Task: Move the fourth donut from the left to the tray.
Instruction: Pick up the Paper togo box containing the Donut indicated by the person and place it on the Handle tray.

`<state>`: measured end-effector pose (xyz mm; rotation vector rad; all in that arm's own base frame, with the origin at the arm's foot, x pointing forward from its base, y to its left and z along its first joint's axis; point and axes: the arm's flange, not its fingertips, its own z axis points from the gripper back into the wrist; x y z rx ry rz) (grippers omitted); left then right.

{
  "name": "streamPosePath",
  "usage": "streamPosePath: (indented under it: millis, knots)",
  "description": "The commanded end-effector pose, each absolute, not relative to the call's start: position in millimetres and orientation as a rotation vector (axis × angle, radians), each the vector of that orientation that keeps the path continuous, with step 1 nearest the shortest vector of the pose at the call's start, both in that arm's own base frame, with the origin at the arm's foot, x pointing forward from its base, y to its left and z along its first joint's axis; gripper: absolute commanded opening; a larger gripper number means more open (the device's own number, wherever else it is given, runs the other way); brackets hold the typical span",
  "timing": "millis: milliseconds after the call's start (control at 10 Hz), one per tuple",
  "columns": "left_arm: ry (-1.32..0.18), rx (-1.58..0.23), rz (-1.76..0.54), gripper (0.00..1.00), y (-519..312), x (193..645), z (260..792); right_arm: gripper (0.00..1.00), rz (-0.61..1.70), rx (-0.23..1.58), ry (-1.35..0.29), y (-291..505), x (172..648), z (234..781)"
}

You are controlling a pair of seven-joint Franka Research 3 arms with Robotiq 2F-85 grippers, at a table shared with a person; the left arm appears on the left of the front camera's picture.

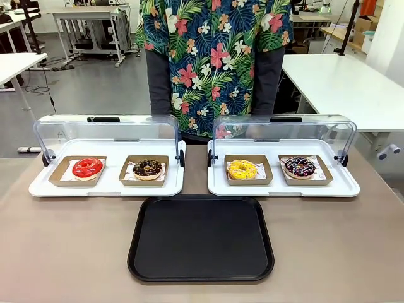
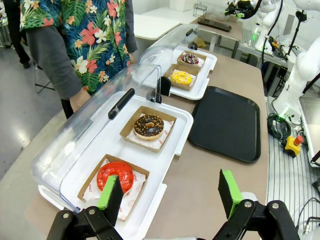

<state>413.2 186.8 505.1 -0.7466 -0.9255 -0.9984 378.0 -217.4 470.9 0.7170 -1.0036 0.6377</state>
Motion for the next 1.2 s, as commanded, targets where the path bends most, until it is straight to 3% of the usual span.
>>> streamPosePath:
  millis: [0,1100]
  knots:
    - [-0.924,-0.751,-1.013,1.0,186.4,411.9,506.3,1.0,0.653,0.716,-1.037,-217.7,382.5,473.1]
    - [-0.924,-0.751,-1.013,1.0,186.4,411.9,506.3,1.0,0.653,0.716,-1.037,-217.7,382.5,473.1]
